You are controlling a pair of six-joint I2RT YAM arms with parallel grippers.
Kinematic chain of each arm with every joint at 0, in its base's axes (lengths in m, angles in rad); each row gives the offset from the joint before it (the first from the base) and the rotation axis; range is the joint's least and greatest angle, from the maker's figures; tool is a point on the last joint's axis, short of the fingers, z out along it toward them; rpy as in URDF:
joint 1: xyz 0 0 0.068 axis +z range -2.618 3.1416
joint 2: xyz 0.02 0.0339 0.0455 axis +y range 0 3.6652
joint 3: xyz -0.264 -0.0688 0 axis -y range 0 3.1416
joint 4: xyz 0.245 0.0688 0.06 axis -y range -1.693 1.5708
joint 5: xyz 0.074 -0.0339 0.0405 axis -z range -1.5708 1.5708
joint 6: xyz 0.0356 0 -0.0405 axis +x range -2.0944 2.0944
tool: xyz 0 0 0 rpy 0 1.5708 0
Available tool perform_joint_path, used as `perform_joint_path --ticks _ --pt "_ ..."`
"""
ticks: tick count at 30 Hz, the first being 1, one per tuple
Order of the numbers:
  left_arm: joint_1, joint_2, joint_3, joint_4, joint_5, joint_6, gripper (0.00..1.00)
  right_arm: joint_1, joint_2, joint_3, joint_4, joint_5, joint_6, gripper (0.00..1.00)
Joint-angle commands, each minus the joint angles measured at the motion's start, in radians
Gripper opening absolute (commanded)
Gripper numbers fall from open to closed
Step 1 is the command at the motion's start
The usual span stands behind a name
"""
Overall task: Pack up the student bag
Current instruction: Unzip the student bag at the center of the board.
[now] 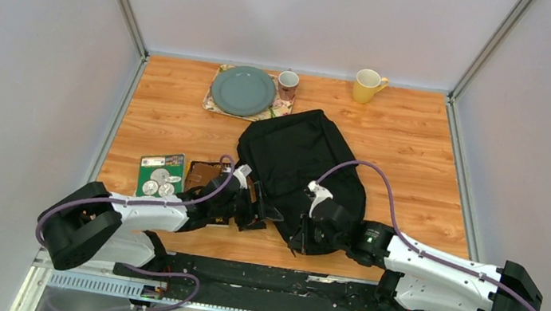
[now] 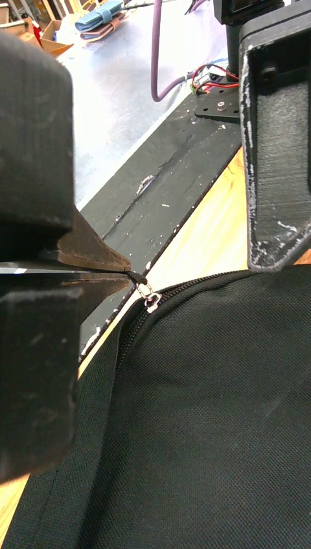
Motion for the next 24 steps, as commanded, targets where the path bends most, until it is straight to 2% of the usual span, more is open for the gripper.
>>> perform_joint_path --ticks 1,3,6,7,9,10,12,18,21,24 --pt "-0.010 0.051 0.020 0.172 -0.032 -0.097 0.80 -0.001 -0.016 -0.001 0.022 -0.044 -0.022 0.00" --pt "-0.010 0.077 0.037 0.169 -0.029 -0.091 0.80 0.001 -0.016 -0.001 0.026 -0.055 -0.036 0.00" --pt "-0.008 0.135 0.048 0.206 -0.003 -0.093 0.59 -0.001 -0.018 0.012 0.012 -0.055 -0.051 0.00" --pt "-0.007 0.155 0.049 0.215 0.009 -0.091 0.41 -0.001 -0.019 0.015 -0.002 -0.051 -0.059 0.00" --pt "-0.007 0.164 0.042 0.209 0.017 -0.070 0.26 -0.004 -0.016 0.024 -0.037 0.003 -0.056 0.00" --pt "-0.007 0.161 0.031 0.197 0.012 -0.046 0.13 -0.002 -0.010 0.033 -0.075 0.024 -0.056 0.00" --pt "-0.002 0.151 0.022 0.163 0.008 -0.007 0.00 -0.018 0.001 0.047 -0.123 0.112 -0.047 0.00" --pt "0.071 0.056 -0.012 -0.032 0.049 0.212 0.00 -0.132 -0.002 0.056 -0.186 0.092 -0.087 0.00" --pt "0.136 0.030 -0.012 -0.087 0.127 0.319 0.00 -0.182 0.001 0.061 -0.195 0.011 -0.151 0.00" --pt "0.168 0.014 0.017 -0.167 0.146 0.418 0.00 -0.192 0.030 0.073 -0.207 -0.057 -0.206 0.00"
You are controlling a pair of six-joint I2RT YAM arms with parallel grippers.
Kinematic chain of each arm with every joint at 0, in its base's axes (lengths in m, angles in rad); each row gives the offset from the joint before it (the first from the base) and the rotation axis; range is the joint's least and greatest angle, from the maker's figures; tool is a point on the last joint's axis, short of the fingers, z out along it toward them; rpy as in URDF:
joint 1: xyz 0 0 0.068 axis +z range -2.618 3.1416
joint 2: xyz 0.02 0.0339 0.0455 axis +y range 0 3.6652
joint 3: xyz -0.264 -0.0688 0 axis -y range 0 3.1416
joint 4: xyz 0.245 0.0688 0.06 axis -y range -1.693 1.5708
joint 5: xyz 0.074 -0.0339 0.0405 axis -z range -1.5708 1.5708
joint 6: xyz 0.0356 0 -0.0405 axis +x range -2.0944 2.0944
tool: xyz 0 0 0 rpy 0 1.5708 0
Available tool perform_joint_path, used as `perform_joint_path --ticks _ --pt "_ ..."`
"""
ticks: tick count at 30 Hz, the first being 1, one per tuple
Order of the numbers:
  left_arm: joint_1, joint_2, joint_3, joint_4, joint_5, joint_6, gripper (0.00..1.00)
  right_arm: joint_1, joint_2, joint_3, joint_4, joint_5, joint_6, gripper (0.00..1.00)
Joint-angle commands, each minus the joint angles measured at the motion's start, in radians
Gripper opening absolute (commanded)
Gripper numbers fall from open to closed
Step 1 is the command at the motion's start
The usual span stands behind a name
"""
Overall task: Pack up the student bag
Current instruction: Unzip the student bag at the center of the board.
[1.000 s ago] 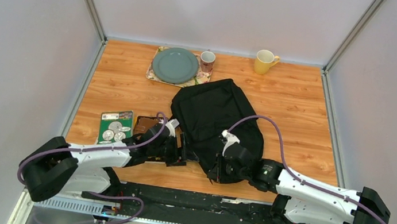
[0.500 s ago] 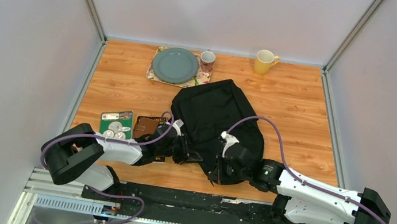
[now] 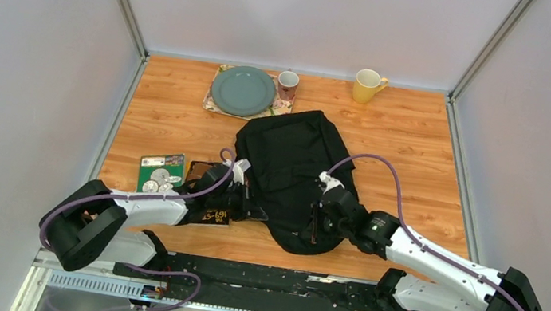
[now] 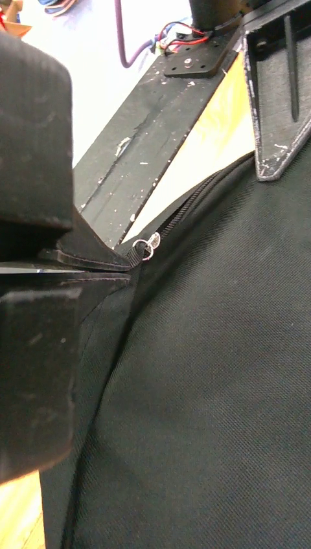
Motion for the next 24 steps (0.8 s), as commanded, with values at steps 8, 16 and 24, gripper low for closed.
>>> perform_joint_path --ticks 8,16,24 --pt "0.099 -0.003 0.063 -0.236 0.113 0.311 0.00 -0.025 0.020 -0.015 -0.073 -0.243 -0.154 0.00" --pt "0.109 0.023 0.051 -0.121 0.231 0.256 0.00 -0.009 0.042 -0.052 0.048 -0.335 -0.128 0.00" --pt "0.108 0.022 0.045 -0.085 0.240 0.238 0.00 0.000 0.146 -0.037 0.144 -0.275 -0.116 0.05"
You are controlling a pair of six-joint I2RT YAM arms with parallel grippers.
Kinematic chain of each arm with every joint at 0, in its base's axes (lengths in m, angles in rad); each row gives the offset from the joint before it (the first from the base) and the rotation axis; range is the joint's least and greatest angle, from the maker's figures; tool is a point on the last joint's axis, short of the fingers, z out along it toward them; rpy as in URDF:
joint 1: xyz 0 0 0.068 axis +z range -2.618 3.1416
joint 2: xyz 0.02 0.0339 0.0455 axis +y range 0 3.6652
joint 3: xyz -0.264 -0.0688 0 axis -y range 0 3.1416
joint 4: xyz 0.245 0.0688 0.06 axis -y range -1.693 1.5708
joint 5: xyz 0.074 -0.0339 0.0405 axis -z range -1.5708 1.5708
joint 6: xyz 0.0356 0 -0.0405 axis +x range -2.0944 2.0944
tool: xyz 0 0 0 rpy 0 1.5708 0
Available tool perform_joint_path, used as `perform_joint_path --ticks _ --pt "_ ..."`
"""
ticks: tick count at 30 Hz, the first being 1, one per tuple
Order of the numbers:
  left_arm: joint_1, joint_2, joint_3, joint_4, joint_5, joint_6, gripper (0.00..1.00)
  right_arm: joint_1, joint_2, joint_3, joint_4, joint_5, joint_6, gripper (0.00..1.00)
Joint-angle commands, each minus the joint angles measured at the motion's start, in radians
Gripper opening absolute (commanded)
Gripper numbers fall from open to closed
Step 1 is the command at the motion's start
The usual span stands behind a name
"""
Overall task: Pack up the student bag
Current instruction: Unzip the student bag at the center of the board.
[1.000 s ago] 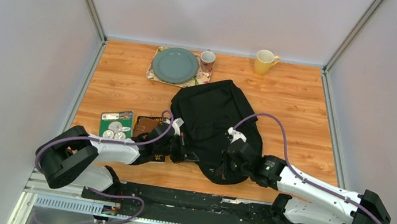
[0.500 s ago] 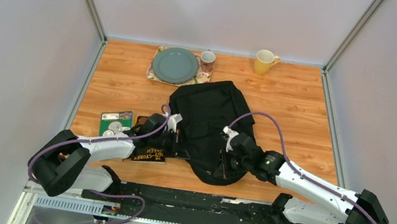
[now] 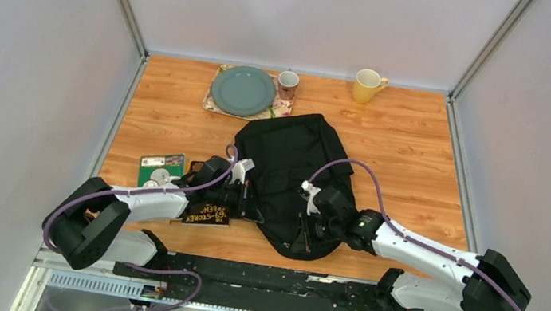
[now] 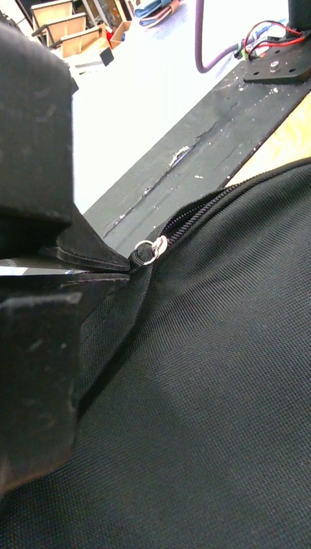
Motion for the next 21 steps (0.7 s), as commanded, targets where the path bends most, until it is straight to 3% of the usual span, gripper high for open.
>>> perform_joint_path --ticks 1,7,15,18,21 --pt "0.008 0.004 -0.004 0.042 0.024 0.008 0.00 0.009 0.039 0.004 0.041 0.018 -0.005 0.09" --pt "0.008 0.011 -0.007 0.043 0.027 0.003 0.00 0.011 0.050 0.007 0.073 0.010 0.000 0.24" --pt "0.008 0.025 -0.004 0.043 0.030 -0.002 0.00 0.025 0.064 -0.001 0.105 -0.010 0.015 0.29" --pt "0.008 0.024 -0.005 0.045 0.031 -0.003 0.00 0.037 0.079 0.000 0.110 0.005 0.026 0.27" --pt "0.008 0.022 -0.005 0.045 0.029 -0.002 0.00 0.039 0.087 0.000 0.112 0.018 0.031 0.11"
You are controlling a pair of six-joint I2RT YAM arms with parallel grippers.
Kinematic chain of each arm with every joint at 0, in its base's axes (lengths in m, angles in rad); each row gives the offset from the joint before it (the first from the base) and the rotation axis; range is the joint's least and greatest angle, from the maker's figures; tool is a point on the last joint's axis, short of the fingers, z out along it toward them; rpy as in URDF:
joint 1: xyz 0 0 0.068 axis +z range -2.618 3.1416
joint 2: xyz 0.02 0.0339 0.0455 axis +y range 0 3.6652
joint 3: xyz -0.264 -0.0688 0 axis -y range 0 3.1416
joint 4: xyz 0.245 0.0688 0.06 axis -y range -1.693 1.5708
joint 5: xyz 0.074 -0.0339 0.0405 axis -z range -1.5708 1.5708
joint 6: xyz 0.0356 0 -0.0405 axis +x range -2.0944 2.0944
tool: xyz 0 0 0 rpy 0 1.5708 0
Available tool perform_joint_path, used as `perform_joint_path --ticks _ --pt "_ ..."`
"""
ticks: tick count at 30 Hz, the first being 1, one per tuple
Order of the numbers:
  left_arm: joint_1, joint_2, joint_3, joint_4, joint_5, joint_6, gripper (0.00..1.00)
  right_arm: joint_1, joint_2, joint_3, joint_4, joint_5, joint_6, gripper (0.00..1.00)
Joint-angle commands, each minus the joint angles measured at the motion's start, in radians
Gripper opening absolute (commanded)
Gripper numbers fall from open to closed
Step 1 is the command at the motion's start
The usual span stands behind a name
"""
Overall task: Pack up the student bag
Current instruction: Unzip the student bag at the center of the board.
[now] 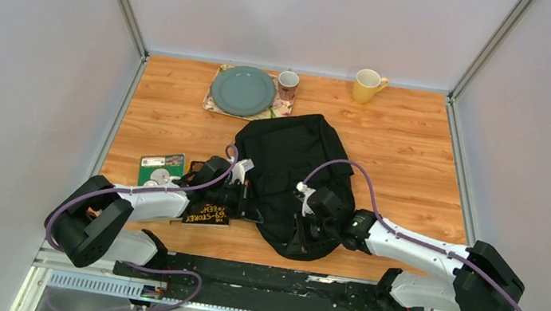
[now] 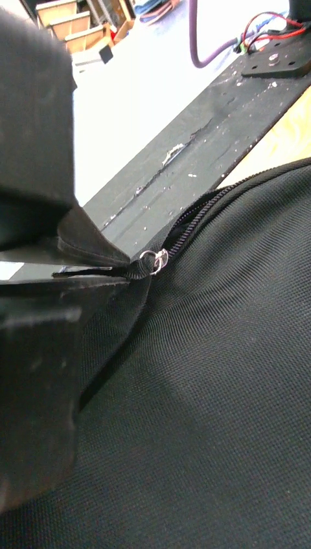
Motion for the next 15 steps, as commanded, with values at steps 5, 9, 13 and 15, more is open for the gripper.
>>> perform_joint_path --ticks 5,9,13,15 --pt "0.005 0.001 0.004 0.016 0.029 0.045 0.00 0.011 -0.004 0.036 -0.020 0.045 0.000 0.00" --pt "0.005 -0.005 0.033 -0.065 0.013 0.127 0.00 -0.012 -0.027 0.071 -0.145 0.084 -0.069 0.00" --pt "0.016 -0.027 0.056 -0.126 -0.010 0.193 0.00 -0.057 -0.019 0.081 -0.300 0.171 -0.123 0.00" --pt "0.029 -0.033 0.070 -0.165 -0.018 0.226 0.00 -0.058 -0.031 0.076 -0.346 0.208 -0.109 0.00"
